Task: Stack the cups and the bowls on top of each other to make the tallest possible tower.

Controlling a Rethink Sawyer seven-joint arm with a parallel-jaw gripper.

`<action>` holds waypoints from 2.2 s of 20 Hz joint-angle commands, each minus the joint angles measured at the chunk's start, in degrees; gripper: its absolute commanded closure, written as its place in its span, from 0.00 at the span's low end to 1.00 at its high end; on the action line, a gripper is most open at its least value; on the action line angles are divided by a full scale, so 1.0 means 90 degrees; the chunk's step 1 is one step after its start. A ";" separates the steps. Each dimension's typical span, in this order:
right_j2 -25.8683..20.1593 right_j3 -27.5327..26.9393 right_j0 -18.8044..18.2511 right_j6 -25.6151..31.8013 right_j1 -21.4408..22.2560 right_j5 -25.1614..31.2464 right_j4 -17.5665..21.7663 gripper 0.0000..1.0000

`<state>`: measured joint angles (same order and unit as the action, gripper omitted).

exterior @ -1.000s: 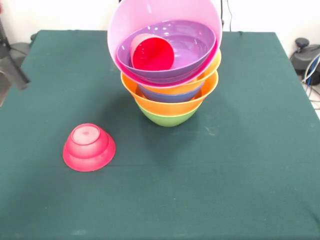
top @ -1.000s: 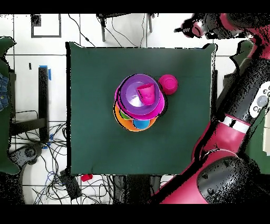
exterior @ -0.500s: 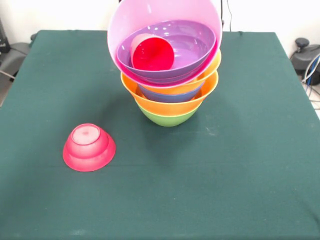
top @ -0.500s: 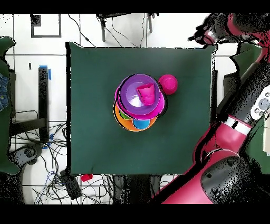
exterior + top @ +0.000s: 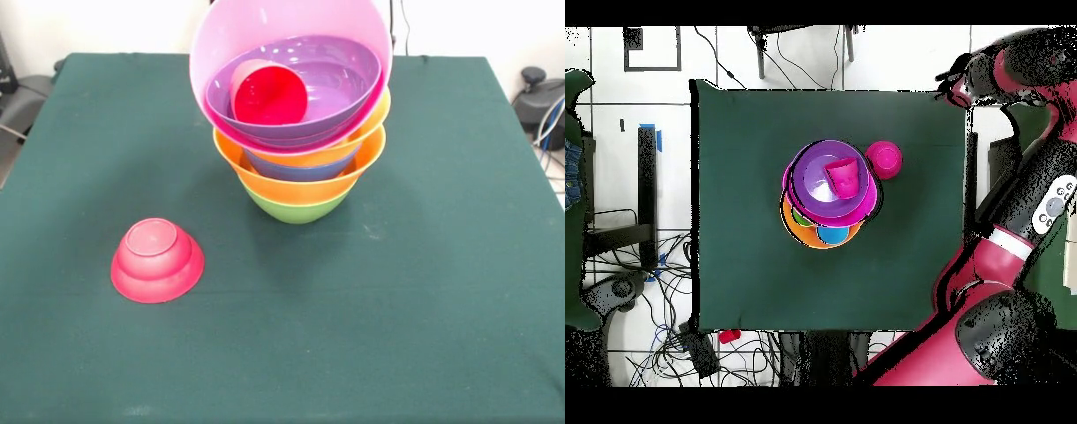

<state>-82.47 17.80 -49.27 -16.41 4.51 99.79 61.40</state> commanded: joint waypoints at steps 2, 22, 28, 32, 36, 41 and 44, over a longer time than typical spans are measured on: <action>0.0490 0.0201 -0.0002 0.1119 -0.0452 0.0223 0.0203 0.00; 0.1845 0.3026 -0.0850 0.0099 -0.0033 -0.0301 -0.2002 0.00; 0.1993 0.3625 -0.1092 0.0395 -0.0009 -0.0948 -0.2209 0.00; 0.2039 0.3709 -0.1203 0.1104 -0.0061 -0.1131 -0.2238 0.00; 0.1943 0.3799 -0.1304 0.1803 -0.0154 -0.1478 -0.2271 0.00; 0.1890 0.3888 -0.1387 0.1741 -0.0208 -0.1806 -0.2371 0.00; 0.1922 0.3915 -0.1394 0.1678 -0.0159 -0.1912 -0.2367 0.00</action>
<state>-70.35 48.29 -62.71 -16.07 3.99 87.15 40.09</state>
